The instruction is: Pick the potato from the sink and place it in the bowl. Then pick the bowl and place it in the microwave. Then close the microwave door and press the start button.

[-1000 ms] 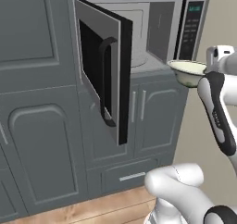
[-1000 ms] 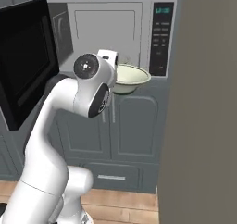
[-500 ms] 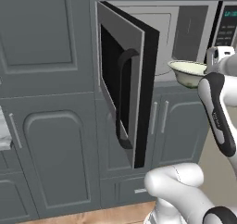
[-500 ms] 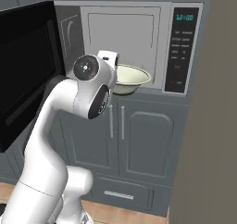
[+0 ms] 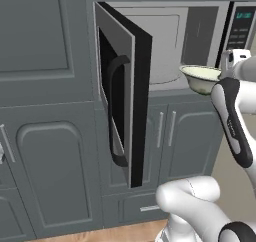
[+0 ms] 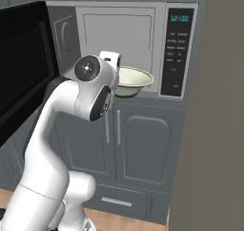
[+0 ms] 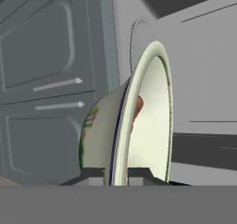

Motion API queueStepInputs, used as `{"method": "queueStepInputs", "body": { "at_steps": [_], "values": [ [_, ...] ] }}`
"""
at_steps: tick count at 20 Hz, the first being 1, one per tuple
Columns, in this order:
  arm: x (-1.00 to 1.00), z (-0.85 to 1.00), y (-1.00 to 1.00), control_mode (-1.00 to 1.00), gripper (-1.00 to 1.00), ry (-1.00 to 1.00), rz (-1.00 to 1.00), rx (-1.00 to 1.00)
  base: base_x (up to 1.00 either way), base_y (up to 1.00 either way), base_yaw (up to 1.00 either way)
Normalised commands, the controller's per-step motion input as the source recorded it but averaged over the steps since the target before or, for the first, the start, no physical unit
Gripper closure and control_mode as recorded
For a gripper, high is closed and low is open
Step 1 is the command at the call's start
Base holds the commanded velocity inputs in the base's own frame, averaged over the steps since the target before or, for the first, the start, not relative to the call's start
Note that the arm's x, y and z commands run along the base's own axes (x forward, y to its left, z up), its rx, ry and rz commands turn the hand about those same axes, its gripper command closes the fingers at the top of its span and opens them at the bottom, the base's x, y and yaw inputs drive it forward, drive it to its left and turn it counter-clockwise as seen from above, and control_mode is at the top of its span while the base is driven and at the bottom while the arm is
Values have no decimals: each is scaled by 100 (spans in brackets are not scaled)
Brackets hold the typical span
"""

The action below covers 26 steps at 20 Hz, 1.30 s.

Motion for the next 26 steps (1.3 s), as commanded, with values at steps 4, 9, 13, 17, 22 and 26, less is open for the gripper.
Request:
{"method": "queueStepInputs", "body": {
  "at_steps": [4, 9, 13, 17, 22, 26],
  "values": [
    [0, 0, 0, 100, 100, 0, 0, 0, -7, 0, 0],
    [-14, 0, 9, -100, 100, -1, 1, -2, -16, 3, 1],
    [-6, 0, 78, -100, 100, -7, 16, -18, 0, 0, 0],
    [12, 0, 73, -100, 100, -4, 18, -15, 0, 0, 0],
    [91, 0, 49, -100, 100, 0, 8, -7, 0, 0, 0],
    [100, 4, 9, -100, 100, 0, 4, 0, 0, 0, 0]
  ]
}}
